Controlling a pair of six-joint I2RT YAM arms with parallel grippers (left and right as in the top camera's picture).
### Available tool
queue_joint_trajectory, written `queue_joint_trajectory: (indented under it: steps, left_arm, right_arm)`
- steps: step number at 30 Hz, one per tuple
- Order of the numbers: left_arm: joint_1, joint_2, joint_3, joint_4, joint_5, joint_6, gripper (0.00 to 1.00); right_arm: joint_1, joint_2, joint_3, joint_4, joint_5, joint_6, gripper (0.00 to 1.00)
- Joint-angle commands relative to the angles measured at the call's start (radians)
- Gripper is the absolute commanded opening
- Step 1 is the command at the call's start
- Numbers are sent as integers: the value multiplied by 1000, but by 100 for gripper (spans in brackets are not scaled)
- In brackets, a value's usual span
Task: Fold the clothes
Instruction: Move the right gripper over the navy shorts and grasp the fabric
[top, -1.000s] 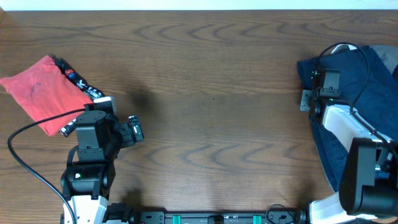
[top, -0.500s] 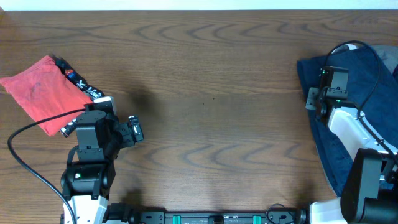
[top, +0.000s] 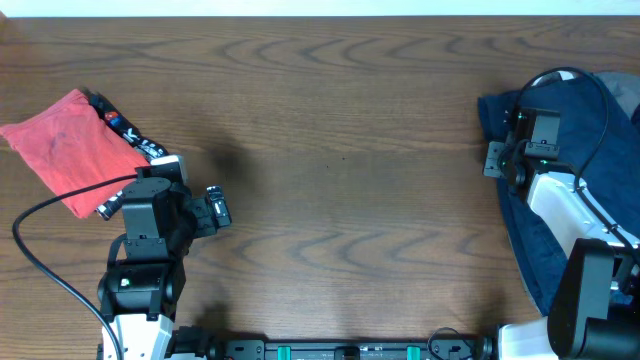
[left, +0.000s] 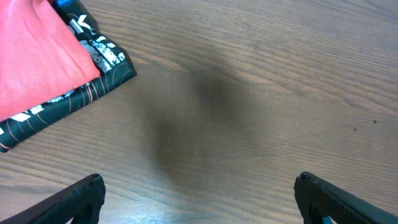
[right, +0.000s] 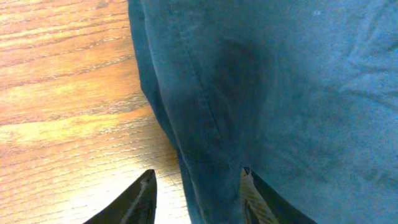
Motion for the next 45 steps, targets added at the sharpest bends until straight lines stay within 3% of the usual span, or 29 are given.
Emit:
queue_joint_trajectory:
  steps: [1, 4, 10, 45]
  left_arm:
    - [2, 2, 21, -2, -1, 10, 98]
    - [2, 2, 21, -2, -1, 10, 98]
    - [2, 2, 21, -2, -1, 10, 98]
    - [2, 2, 21, -2, -1, 10, 98]
  right_arm:
    - [-8, 32, 16, 0, 28, 25, 42]
    - [-8, 66, 16, 5, 28, 25, 40]
    - [-10, 85, 16, 17, 55, 43, 28]
    - [-28, 23, 18, 32, 123, 40, 27]
